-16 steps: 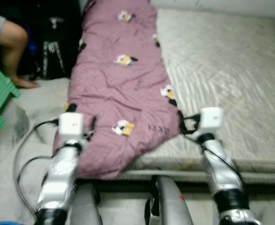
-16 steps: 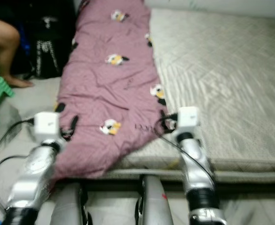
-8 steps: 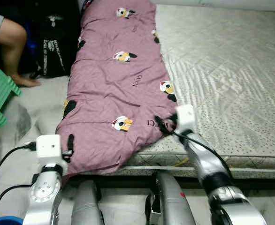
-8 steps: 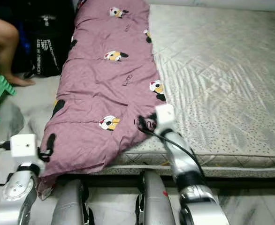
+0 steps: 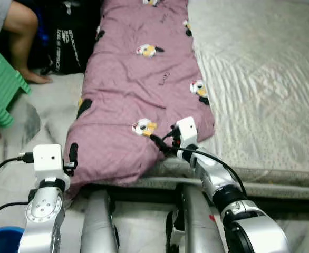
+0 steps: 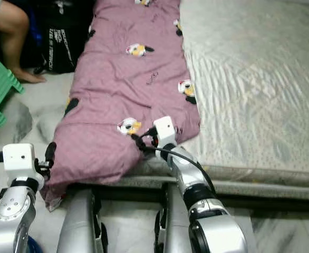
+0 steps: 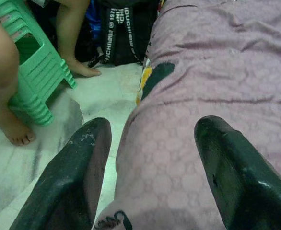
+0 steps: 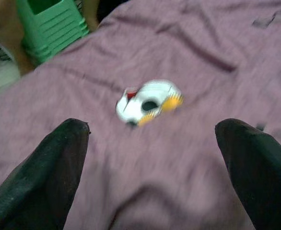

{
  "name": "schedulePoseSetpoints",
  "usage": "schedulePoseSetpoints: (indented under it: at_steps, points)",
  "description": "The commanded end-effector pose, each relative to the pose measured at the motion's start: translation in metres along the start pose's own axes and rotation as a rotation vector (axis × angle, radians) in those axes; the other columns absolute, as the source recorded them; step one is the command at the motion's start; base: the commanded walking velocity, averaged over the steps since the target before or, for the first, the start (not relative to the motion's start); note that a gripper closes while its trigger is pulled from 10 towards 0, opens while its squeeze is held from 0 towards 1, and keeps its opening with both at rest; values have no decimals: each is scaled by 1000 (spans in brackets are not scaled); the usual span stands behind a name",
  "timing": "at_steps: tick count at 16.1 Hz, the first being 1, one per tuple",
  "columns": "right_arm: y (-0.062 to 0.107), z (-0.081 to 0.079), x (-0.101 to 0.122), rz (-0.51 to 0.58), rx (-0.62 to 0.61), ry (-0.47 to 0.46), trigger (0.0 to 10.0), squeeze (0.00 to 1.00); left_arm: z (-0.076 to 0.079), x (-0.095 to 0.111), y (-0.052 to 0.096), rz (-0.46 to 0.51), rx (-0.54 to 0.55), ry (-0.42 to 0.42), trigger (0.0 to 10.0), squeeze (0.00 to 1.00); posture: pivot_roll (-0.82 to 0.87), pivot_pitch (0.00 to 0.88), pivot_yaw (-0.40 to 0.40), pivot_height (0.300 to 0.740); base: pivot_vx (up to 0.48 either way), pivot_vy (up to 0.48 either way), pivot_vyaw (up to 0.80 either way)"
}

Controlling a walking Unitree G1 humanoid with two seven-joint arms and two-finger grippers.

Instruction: Clean up the room

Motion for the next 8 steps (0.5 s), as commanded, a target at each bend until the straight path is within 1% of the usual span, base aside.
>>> schedulePoseSetpoints:
  at_steps: [1, 3, 4, 5, 8]
  points:
    - [-3, -4, 4, 3, 31, 21, 10000, 0, 3, 5, 0, 8, -14, -4, 10000, 0, 104, 179, -28, 546, 0, 0, 0]
    - [-11, -13, 8, 1, 47, 10, 10000, 0, 8, 14, -4, 39, -32, -10, 10000, 0, 104, 179, -26, 546, 0, 0, 0]
    - [-15, -21, 9, -6, 60, 14, 10000, 0, 10, 17, -6, 47, -37, -9, 10000, 0, 107, 179, -25, 546, 0, 0, 0]
    - [-18, -28, 10, 2, 91, -4, 10000, 0, 10, 18, -6, 50, -38, -6, 10000, 0, 109, 179, -25, 546, 0, 0, 0]
    - [-21, -41, 11, -2, 150, -41, 10000, 0, 10, 18, -7, 52, -38, -7, 10000, 0, 113, 180, -29, 546, 0, 0, 0]
Point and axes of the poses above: a point about 5 cm out from each wrist's last joint towards the gripper, its own y axis pointing back from the gripper into the wrist, its own x axis along the axis of the wrist's last joint, z = x × y, the point moved 4 cm from there along -y, pointing out of the wrist towards the gripper, and after that the axes turned 3 degrees about y, right-handed, at the moved point
